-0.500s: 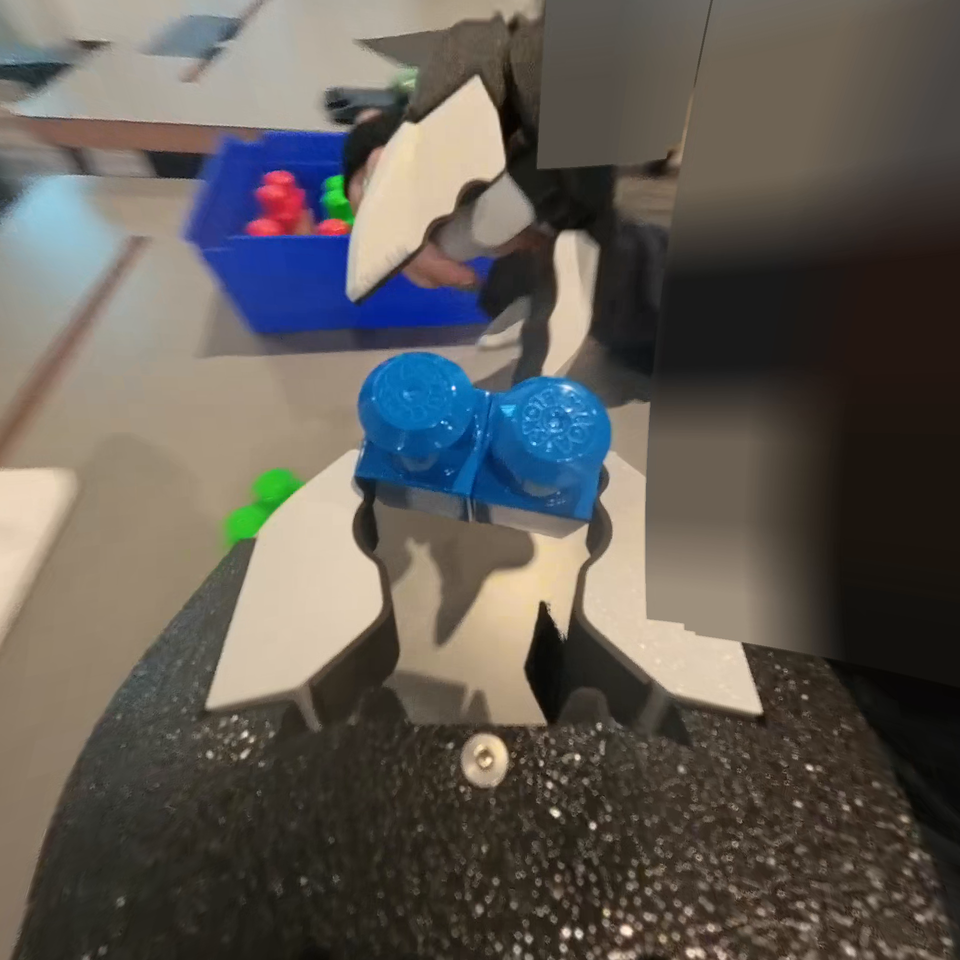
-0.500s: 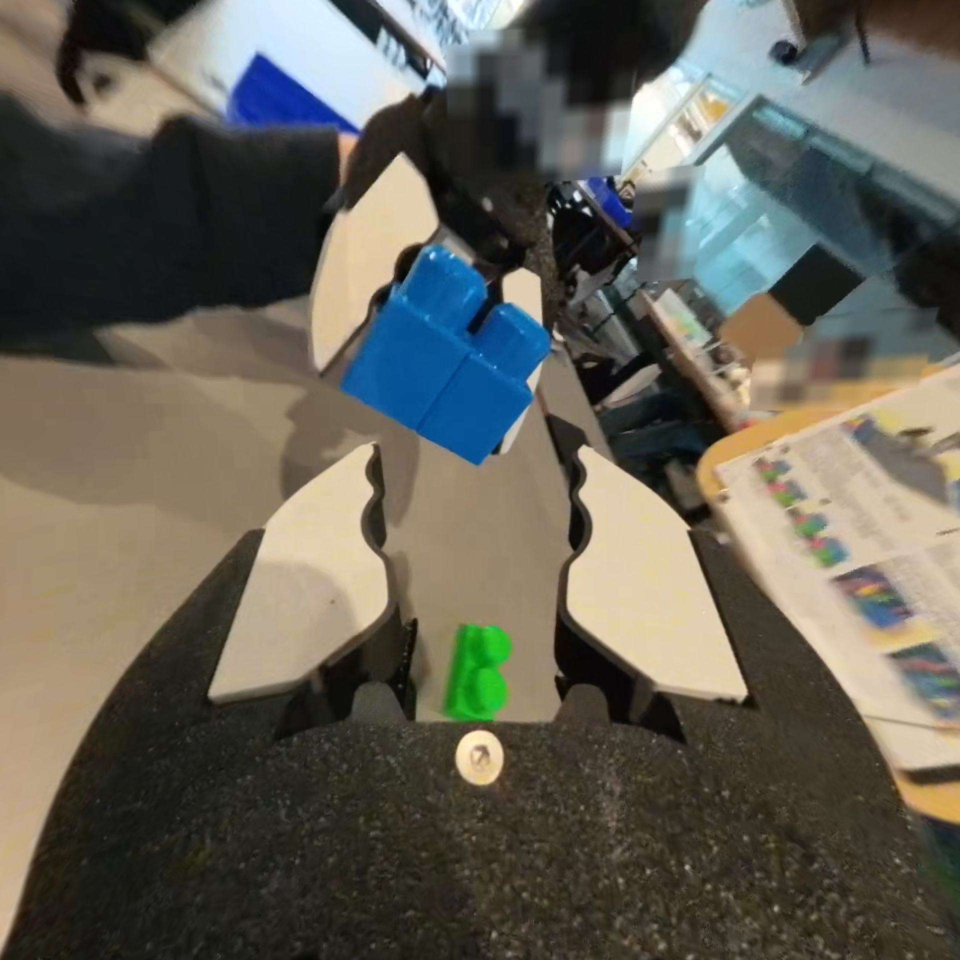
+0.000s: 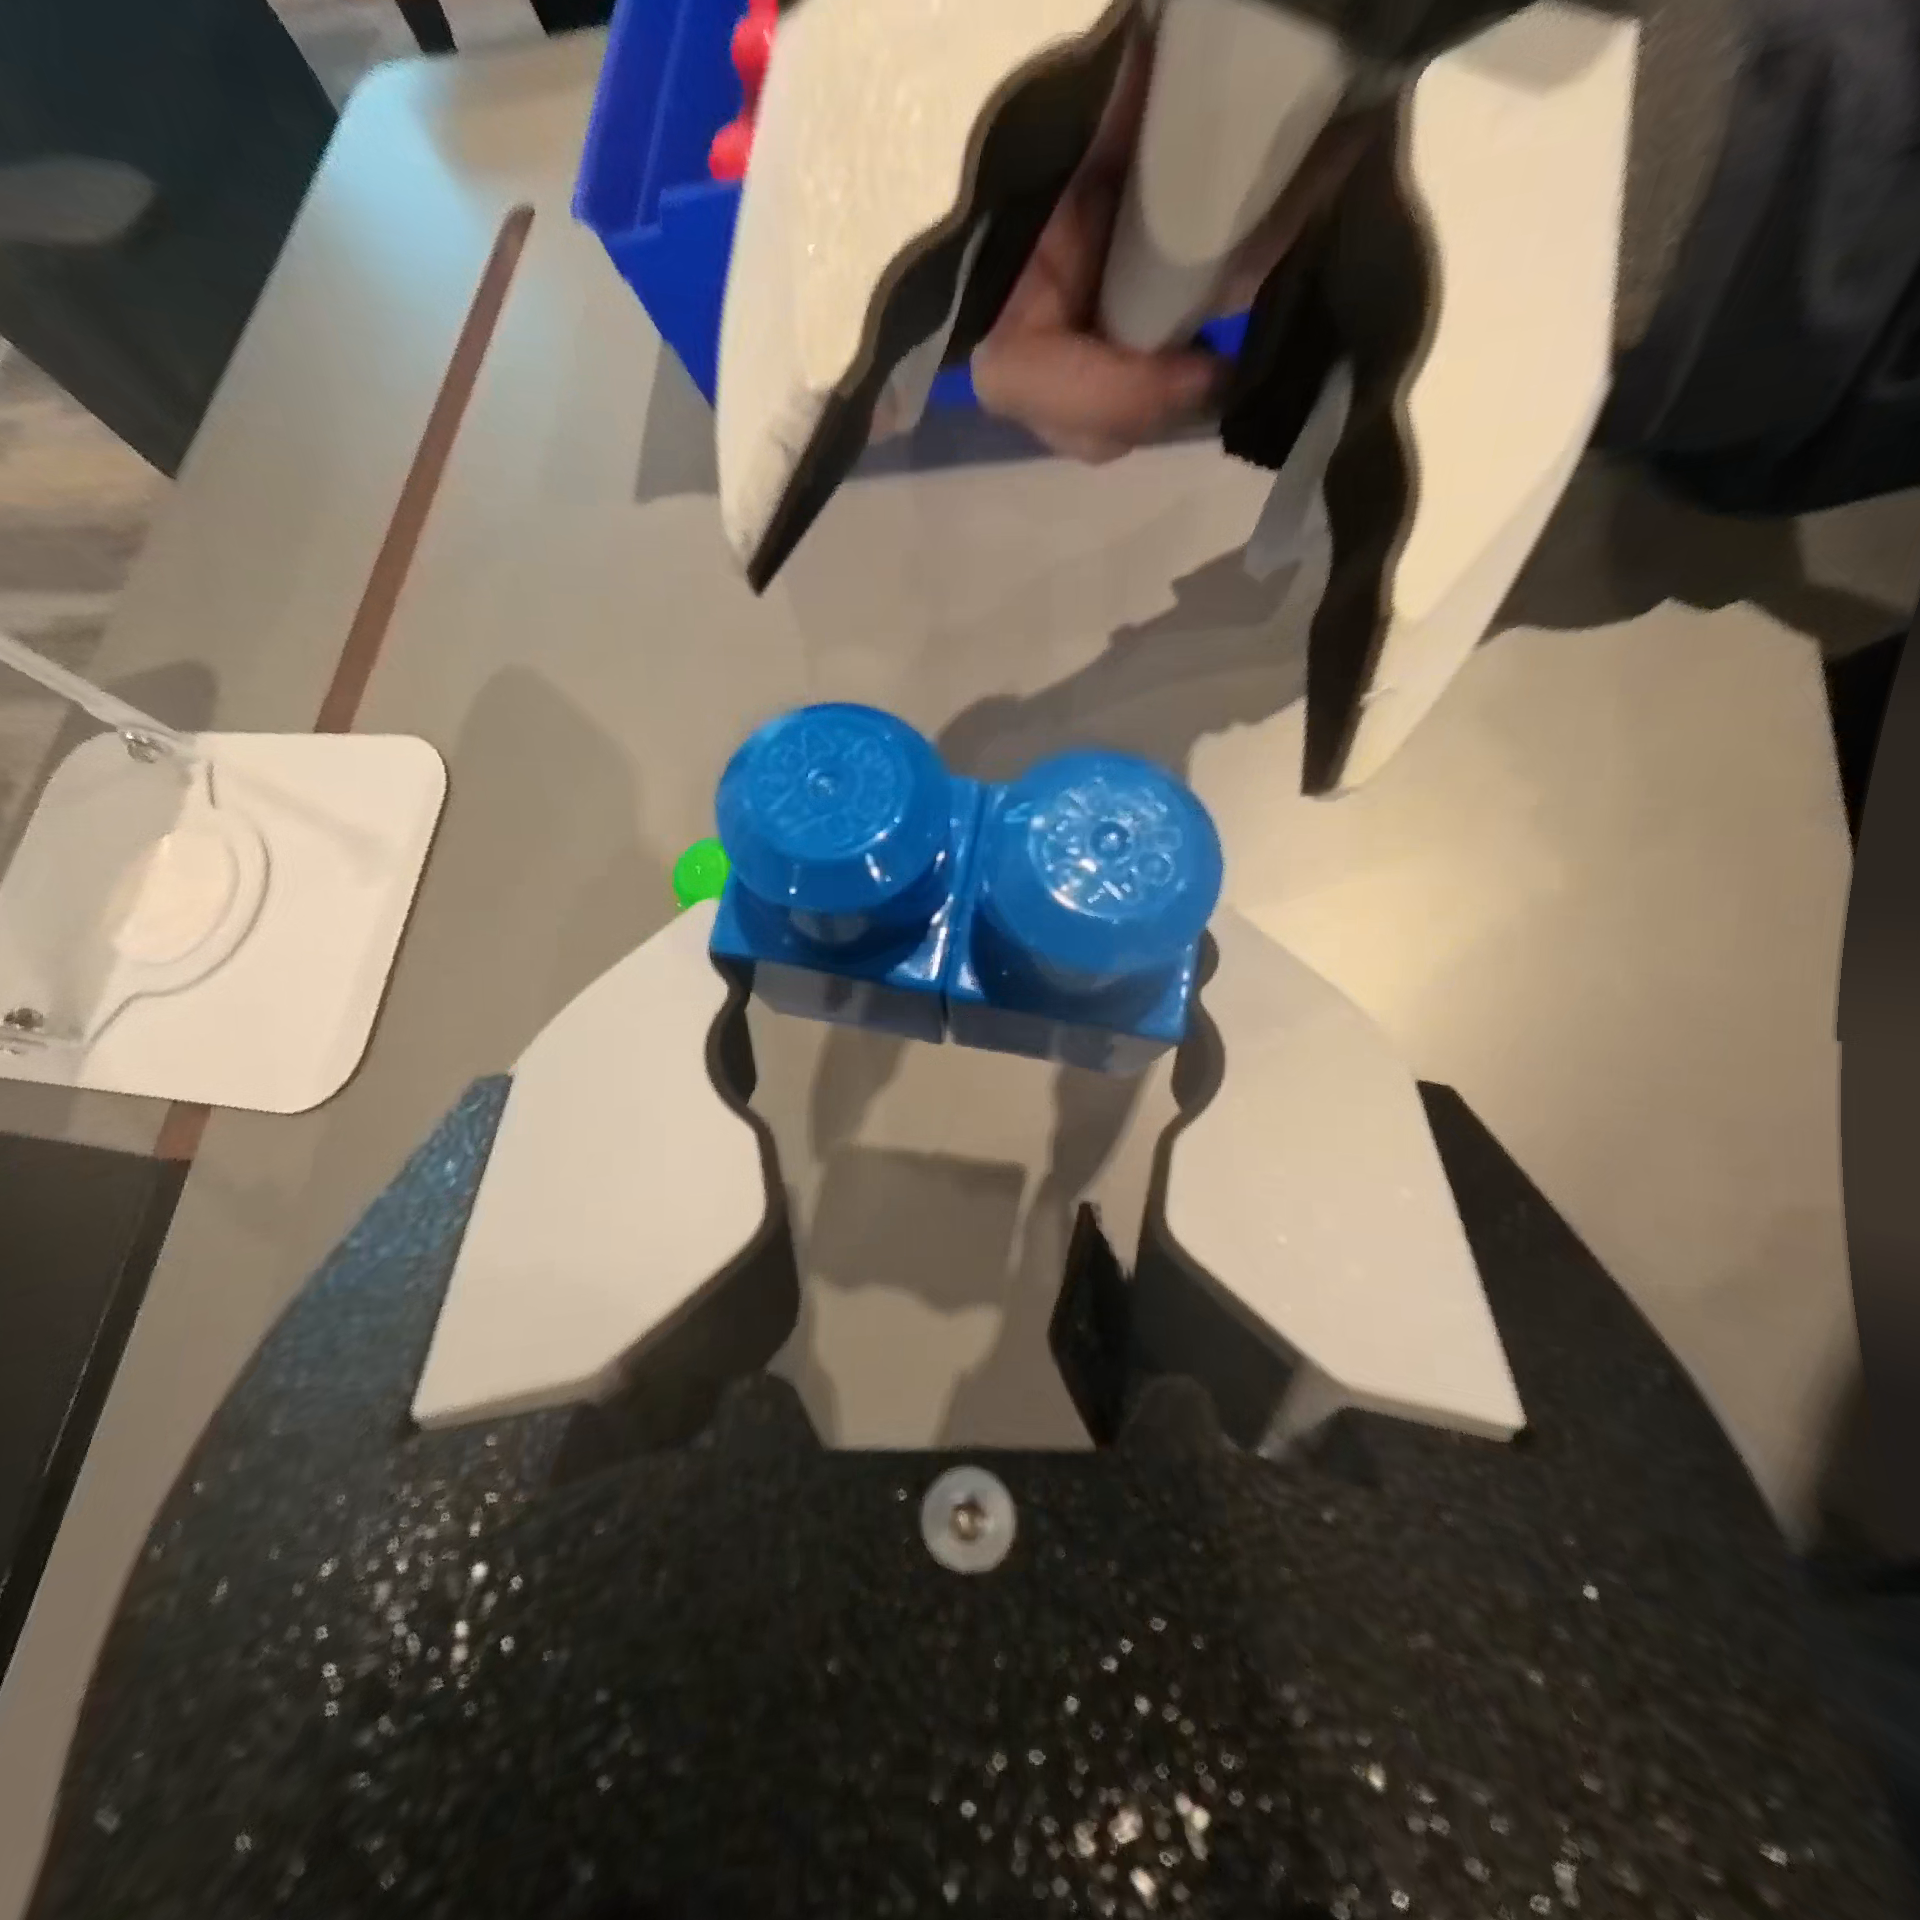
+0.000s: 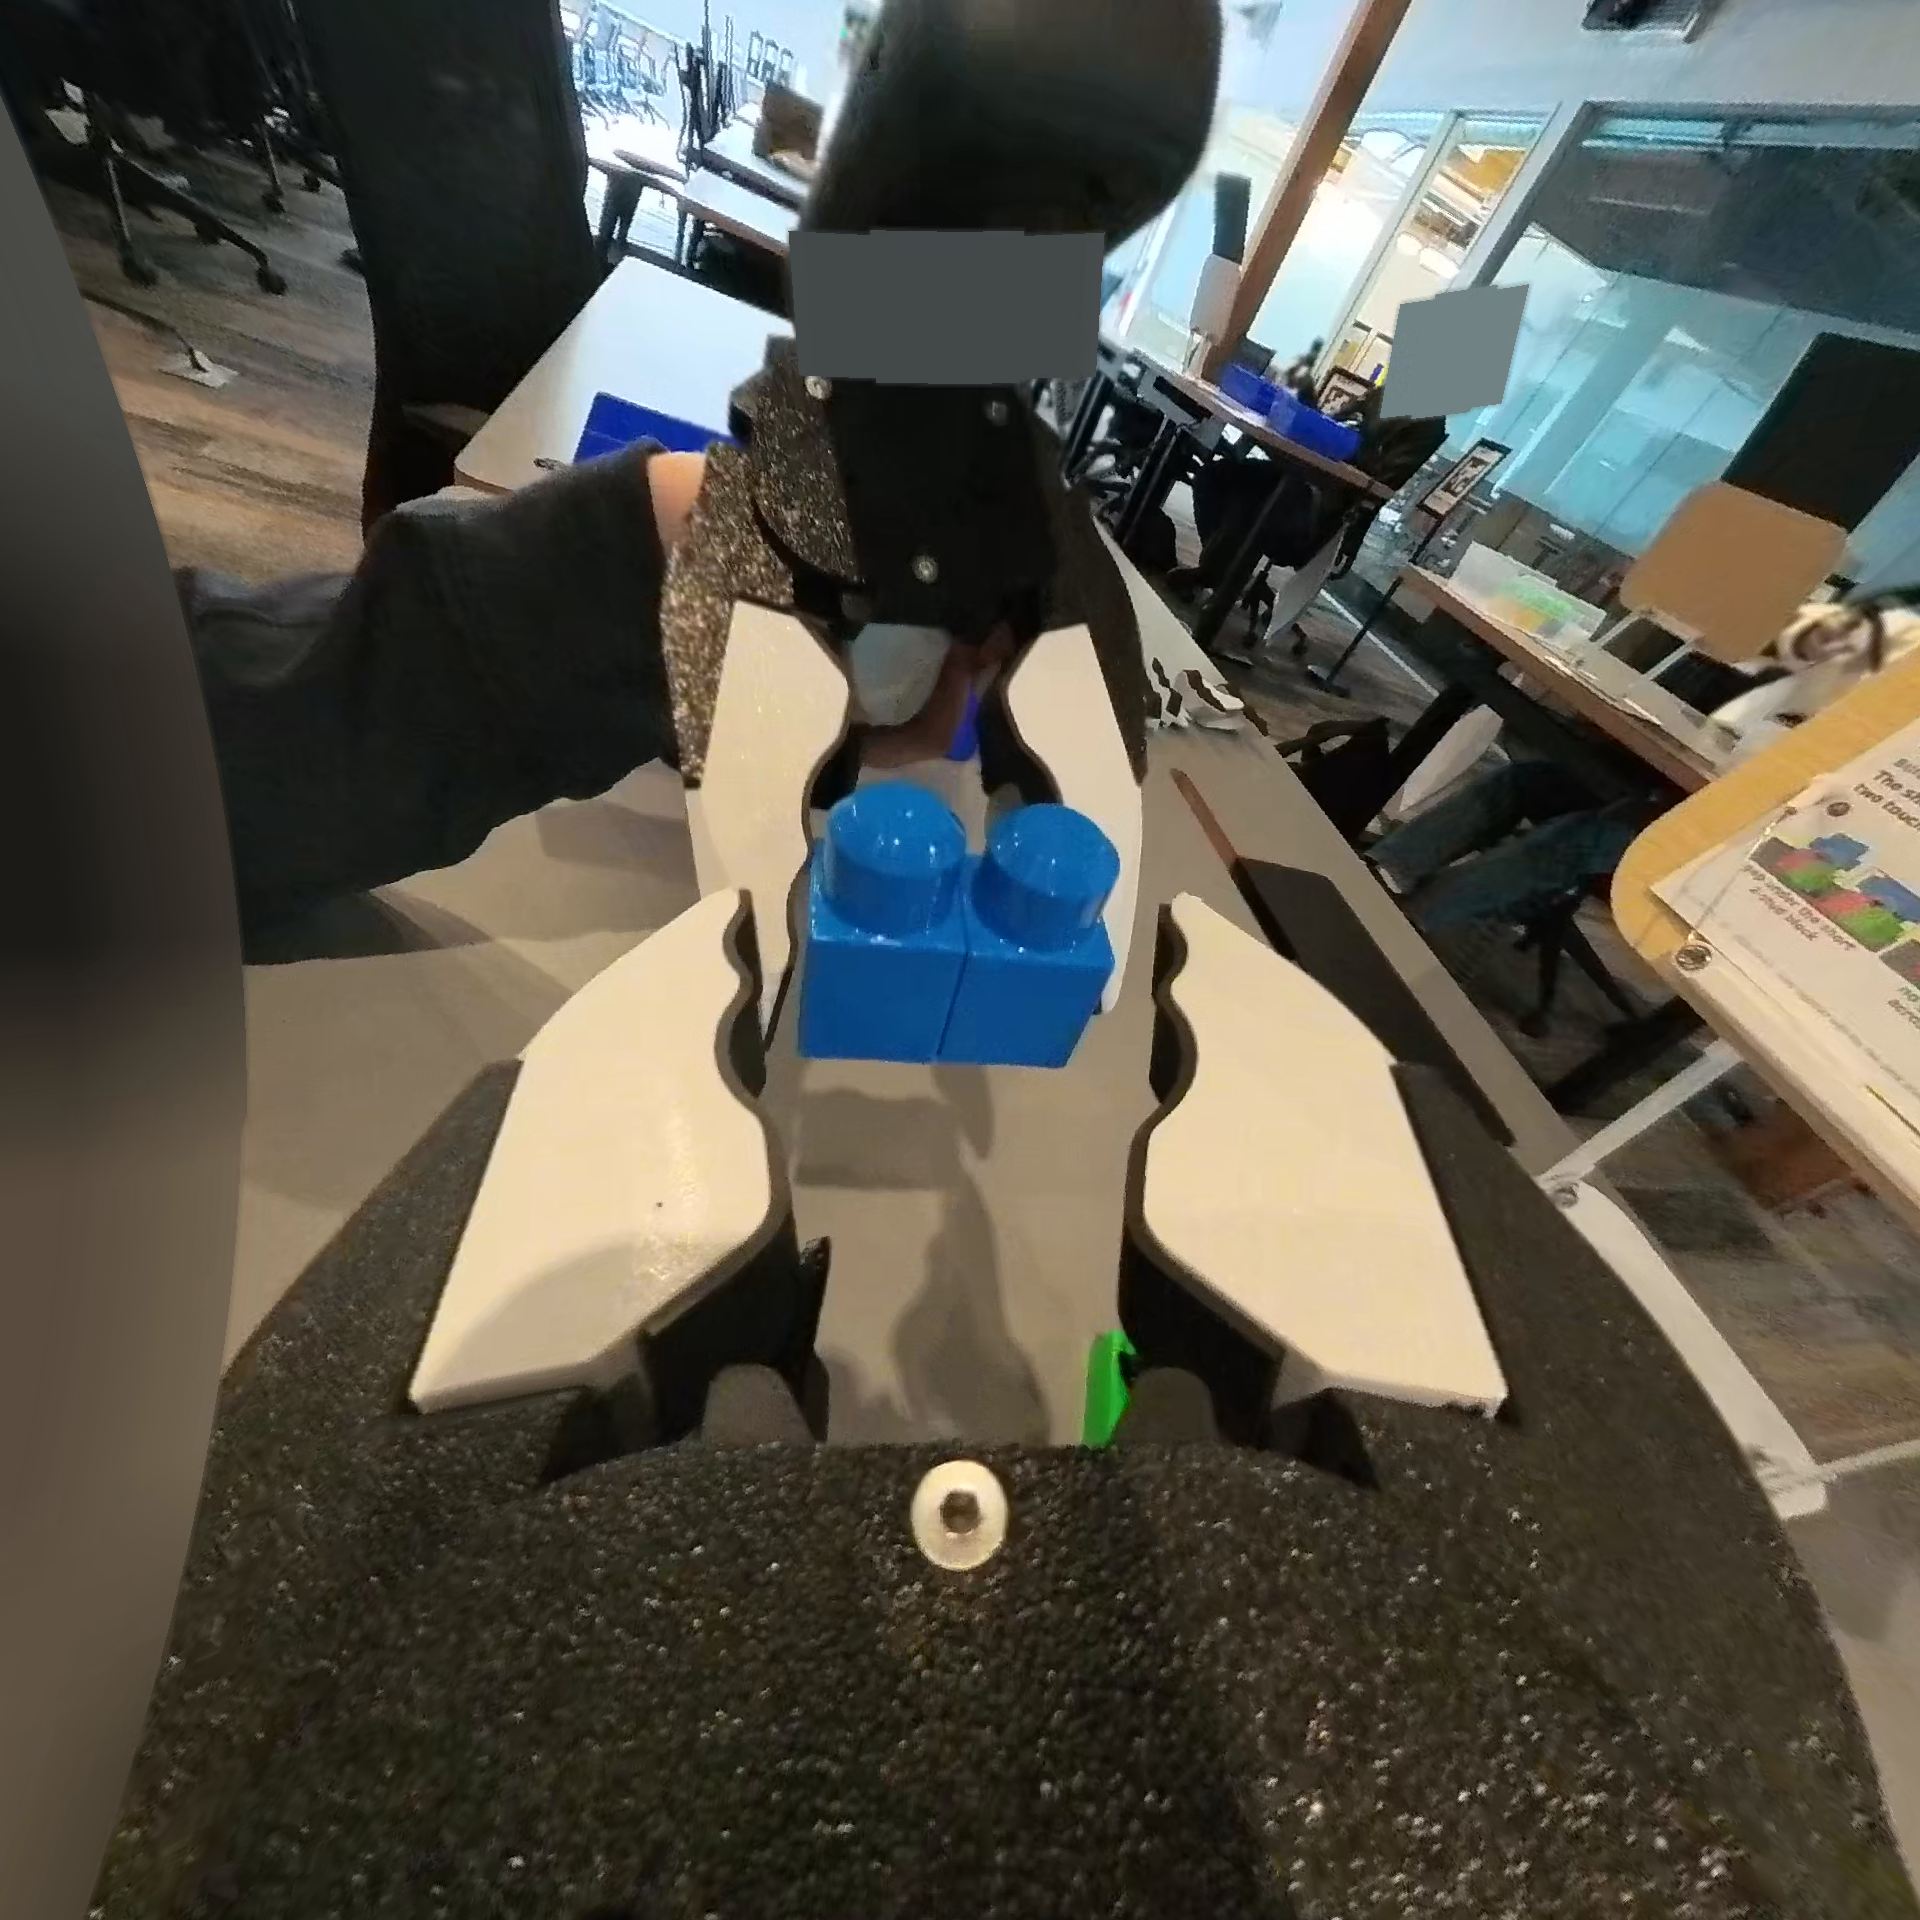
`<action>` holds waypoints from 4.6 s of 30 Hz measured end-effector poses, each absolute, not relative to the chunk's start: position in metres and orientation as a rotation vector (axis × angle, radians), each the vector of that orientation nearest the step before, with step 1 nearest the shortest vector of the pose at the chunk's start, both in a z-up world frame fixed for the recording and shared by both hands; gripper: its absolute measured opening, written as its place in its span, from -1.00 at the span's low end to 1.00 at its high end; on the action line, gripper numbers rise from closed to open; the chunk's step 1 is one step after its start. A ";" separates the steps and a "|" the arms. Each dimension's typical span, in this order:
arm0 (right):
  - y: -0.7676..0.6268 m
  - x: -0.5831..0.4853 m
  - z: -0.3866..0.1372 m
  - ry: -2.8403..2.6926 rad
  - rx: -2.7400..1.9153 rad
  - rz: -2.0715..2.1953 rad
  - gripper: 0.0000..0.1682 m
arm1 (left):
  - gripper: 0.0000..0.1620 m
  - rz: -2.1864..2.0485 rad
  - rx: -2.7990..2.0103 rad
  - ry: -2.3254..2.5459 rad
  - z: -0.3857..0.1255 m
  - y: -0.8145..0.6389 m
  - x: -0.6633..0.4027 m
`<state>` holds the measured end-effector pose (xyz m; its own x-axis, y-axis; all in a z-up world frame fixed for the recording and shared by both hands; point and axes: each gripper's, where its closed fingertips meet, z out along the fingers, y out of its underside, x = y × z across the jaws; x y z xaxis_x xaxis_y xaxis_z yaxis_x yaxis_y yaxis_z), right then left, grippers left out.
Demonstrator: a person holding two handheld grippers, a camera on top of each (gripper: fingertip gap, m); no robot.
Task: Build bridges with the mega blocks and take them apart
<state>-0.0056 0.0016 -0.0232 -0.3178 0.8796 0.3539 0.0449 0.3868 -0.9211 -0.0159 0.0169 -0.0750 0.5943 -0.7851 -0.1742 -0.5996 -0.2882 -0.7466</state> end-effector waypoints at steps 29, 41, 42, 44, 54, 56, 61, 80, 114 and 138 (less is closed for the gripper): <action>0.005 -0.015 -0.026 -1.621 -0.924 1.161 0.02 | -0.03 -0.332 -1.900 1.084 -0.060 0.018 -0.009; -0.002 -0.013 -0.021 -1.592 -0.898 1.305 -0.19 | -0.03 -0.394 -1.859 1.079 -0.050 0.013 -0.001; -0.003 -0.013 -0.021 -1.594 -0.889 1.309 -0.17 | -0.02 -0.394 -1.860 1.087 -0.050 0.013 0.001; -0.004 -0.011 -0.019 -1.594 -0.882 1.314 -0.16 | -0.02 -0.400 -1.863 1.089 -0.049 0.012 0.003; -0.005 -0.009 -0.018 -1.610 -0.859 1.304 -0.20 | -0.02 -0.383 -1.907 1.072 -0.049 0.010 0.004; -0.006 -0.009 -0.017 -1.607 -0.856 1.315 -0.20 | -0.02 -0.389 -1.908 1.068 -0.048 0.009 0.004; -0.007 -0.007 -0.014 -1.599 -0.843 1.331 -0.21 | -0.01 -0.391 -1.898 1.061 -0.045 0.008 0.006; -0.008 0.001 -0.005 -1.582 -0.791 1.385 -0.21 | 0.14 -0.385 -1.805 1.080 -0.034 0.008 0.015; -0.011 0.006 0.001 -1.577 -0.750 1.366 -0.21 | -0.03 -0.342 -1.747 1.090 -0.024 0.006 0.019; -0.014 0.002 0.013 -1.524 -0.792 1.314 0.04 | -0.04 -0.246 -1.776 1.085 -0.030 0.015 0.015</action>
<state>0.0019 -0.0138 0.0127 -0.3486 0.9065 0.2384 -0.1025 0.2159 -0.9710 0.0155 0.0154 -0.0303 0.5773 -0.7600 -0.2985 -0.5570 -0.0991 -0.8246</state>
